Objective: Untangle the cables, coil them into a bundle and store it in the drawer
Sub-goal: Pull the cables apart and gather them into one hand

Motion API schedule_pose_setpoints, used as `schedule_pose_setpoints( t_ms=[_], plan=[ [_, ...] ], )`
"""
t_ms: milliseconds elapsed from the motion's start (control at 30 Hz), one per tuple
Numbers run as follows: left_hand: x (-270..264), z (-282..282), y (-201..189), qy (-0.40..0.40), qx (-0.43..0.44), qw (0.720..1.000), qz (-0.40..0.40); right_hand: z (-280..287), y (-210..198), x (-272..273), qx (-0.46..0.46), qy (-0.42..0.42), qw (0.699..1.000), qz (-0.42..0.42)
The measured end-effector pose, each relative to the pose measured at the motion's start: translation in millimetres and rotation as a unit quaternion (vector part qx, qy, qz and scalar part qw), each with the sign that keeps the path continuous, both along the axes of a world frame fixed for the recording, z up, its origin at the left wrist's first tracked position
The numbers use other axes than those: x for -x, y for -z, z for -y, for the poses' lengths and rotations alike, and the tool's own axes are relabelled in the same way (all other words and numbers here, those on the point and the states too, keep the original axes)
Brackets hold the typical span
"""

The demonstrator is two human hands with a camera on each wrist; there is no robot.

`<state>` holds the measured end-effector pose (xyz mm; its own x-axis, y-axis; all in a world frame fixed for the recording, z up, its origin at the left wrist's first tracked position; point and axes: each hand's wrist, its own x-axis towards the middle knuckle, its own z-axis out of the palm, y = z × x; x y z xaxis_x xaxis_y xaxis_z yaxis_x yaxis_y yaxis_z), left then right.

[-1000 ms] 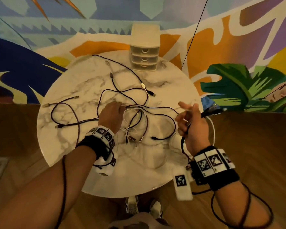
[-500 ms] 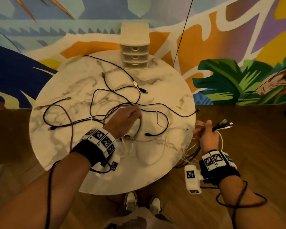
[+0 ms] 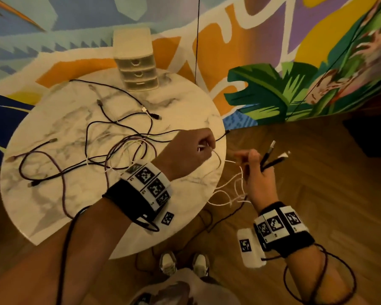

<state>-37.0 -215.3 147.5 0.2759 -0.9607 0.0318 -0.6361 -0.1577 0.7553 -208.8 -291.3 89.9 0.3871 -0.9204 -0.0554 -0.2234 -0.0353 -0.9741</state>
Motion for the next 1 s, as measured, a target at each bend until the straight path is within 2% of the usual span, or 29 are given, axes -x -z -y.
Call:
schedule_pose_setpoints(
  t_ms=[67, 167, 300, 433, 667, 767, 1000],
  plan=[
    [18, 5, -2, 0.040, 0.013, 0.998, -0.037, -3, -17, -4, 0.034, -0.096, 0.995, 0.018],
    [34, 13, -10, 0.036, 0.025, 0.994, -0.099, -5, -27, 1, -0.008, -0.191, 0.981, 0.025],
    [43, 18, -19, 0.027, 0.036, 0.989, -0.143, -4, -30, 13, -0.023, -0.207, 0.978, 0.026],
    [52, 17, -22, 0.038, 0.064, 0.962, -0.262, -1, -34, 17, -0.014, -0.204, 0.978, 0.049],
    [62, 21, -24, 0.063, 0.082, 0.991, -0.090, -2, -33, 14, 0.018, -0.236, 0.969, 0.071],
    [63, 21, -23, 0.072, 0.085, 0.990, -0.089, -2, -38, 12, 0.012, -0.241, 0.969, 0.043],
    [60, 16, -25, 0.108, 0.101, 0.983, -0.110, -2, -36, 1, -0.006, -0.238, 0.969, 0.073]
  ],
)
